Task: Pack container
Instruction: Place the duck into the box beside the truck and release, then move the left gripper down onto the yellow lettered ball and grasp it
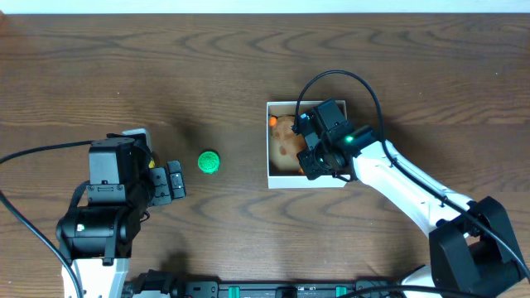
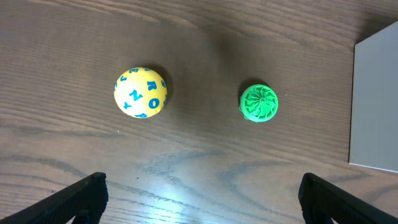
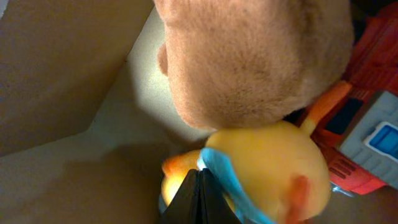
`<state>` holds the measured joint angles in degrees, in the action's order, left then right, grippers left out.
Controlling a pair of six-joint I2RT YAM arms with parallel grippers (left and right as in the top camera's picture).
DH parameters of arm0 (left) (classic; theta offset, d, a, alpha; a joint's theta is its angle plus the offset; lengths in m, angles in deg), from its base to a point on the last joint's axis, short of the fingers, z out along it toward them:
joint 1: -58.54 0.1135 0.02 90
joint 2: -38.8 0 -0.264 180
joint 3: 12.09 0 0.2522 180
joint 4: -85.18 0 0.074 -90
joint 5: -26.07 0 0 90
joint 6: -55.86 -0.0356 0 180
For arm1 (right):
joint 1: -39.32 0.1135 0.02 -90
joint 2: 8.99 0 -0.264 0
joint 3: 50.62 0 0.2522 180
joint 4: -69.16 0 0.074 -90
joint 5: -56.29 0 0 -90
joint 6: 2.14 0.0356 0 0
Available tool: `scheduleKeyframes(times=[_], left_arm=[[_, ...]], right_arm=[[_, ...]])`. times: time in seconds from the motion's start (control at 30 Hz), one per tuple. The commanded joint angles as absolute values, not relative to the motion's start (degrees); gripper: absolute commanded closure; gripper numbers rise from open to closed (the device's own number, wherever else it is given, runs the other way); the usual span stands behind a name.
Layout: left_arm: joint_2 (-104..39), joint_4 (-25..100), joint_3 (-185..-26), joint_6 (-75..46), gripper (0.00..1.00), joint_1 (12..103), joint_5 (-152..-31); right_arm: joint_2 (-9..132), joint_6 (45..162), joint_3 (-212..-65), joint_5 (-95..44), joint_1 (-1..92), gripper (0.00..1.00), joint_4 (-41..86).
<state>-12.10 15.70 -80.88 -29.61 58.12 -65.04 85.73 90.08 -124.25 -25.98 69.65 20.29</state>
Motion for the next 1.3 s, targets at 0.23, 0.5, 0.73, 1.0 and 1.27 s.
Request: scheduleKeyframes(times=[0.23, 0.5, 0.73, 1.0, 1.27], left_arm=[[-12.1, 15.4, -81.8, -29.1, 0.02, 58.4, -64.8], [-12.1, 15.3, -81.8, -29.1, 0.02, 58.4, -64.8], [-12.1, 15.8, -81.8, -29.1, 0.02, 58.4, -66.9], [-22.1, 15.7, -86.5, -26.7, 0.02, 58.2, -70.7], [-34.3, 16.5, -93.4, -17.9, 0.02, 62.8, -63.9]], right_arm=[[77.3, 88.0, -132.7, -27.5, 70.0, 0.72, 18.2], [67.5, 95.0, -135.9, -41.5, 64.4, 0.31, 14.4], [67.0, 101.1, -135.6, -41.0, 48.7, 0.01, 5.0], [71.0, 98.9, -134.7, -31.7, 34.1, 0.01, 2.2], [76.2, 99.0, -134.7, -31.3, 31.1, 0.01, 0.0]])
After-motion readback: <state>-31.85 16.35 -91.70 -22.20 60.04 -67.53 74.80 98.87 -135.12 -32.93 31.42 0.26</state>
